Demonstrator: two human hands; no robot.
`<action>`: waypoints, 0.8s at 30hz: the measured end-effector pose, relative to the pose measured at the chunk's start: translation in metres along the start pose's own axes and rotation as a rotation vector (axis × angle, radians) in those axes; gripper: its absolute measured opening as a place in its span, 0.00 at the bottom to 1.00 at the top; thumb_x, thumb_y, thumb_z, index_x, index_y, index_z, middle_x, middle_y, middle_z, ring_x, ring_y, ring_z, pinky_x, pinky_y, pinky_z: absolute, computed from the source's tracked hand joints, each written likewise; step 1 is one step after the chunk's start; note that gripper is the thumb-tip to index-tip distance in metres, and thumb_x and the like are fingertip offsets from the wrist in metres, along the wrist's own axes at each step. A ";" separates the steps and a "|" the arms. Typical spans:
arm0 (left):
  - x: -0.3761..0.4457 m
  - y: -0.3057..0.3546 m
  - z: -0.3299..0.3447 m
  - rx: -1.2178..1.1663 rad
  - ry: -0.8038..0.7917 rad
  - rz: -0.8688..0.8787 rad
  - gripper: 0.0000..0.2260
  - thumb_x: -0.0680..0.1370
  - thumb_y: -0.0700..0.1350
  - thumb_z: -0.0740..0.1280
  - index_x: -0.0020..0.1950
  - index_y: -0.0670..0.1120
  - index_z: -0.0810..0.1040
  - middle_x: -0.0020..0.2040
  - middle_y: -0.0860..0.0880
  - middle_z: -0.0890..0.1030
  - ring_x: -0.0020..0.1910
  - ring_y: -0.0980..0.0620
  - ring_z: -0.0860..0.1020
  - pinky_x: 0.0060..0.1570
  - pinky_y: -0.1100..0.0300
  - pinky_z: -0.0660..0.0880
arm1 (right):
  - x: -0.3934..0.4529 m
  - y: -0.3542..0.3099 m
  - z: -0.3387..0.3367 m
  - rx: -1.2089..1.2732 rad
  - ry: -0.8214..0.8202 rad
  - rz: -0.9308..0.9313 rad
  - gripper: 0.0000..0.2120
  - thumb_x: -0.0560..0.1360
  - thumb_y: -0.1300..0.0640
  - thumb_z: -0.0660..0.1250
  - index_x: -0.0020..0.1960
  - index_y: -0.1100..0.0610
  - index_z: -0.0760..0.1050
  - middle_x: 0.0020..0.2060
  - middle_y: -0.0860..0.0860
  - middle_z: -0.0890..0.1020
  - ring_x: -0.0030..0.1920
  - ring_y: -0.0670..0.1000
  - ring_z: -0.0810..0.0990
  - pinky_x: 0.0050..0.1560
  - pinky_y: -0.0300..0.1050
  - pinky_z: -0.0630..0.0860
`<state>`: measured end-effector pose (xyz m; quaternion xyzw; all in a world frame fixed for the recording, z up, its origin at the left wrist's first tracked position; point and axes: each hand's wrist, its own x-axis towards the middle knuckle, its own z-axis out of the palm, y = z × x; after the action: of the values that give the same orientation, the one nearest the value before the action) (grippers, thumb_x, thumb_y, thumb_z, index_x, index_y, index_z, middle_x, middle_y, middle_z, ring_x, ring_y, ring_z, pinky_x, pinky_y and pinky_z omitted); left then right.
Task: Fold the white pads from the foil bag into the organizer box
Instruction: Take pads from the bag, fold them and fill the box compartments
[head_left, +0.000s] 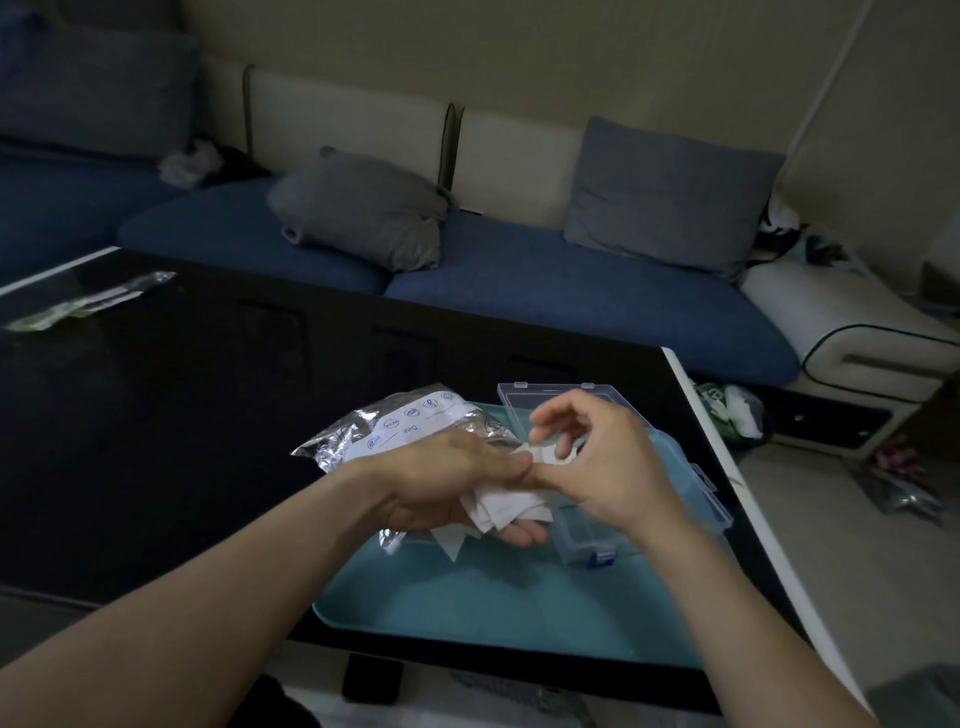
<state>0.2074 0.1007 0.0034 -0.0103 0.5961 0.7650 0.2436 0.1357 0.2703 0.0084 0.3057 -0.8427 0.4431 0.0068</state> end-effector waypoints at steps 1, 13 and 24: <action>0.000 0.000 0.000 -0.001 0.000 0.027 0.18 0.81 0.47 0.60 0.58 0.33 0.79 0.46 0.38 0.84 0.43 0.45 0.84 0.46 0.56 0.82 | 0.000 0.000 0.000 -0.059 0.028 -0.020 0.24 0.61 0.50 0.84 0.54 0.48 0.78 0.45 0.43 0.82 0.40 0.42 0.77 0.40 0.33 0.74; 0.018 -0.007 0.017 0.735 0.666 0.317 0.12 0.82 0.52 0.61 0.61 0.47 0.73 0.51 0.52 0.79 0.51 0.52 0.77 0.46 0.59 0.68 | -0.005 -0.007 0.022 -0.234 -0.129 0.050 0.39 0.64 0.52 0.79 0.72 0.51 0.66 0.62 0.47 0.76 0.62 0.49 0.75 0.59 0.41 0.73; 0.013 0.003 0.010 -0.037 0.294 0.126 0.10 0.72 0.33 0.71 0.52 0.39 0.79 0.41 0.43 0.82 0.40 0.48 0.82 0.37 0.59 0.78 | -0.009 -0.014 0.020 -0.130 -0.211 -0.096 0.35 0.67 0.59 0.74 0.67 0.40 0.62 0.57 0.39 0.68 0.60 0.47 0.71 0.56 0.37 0.72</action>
<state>0.1971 0.1137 0.0050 -0.0895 0.6105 0.7799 0.1051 0.1558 0.2543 0.0039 0.3895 -0.8502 0.3518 -0.0411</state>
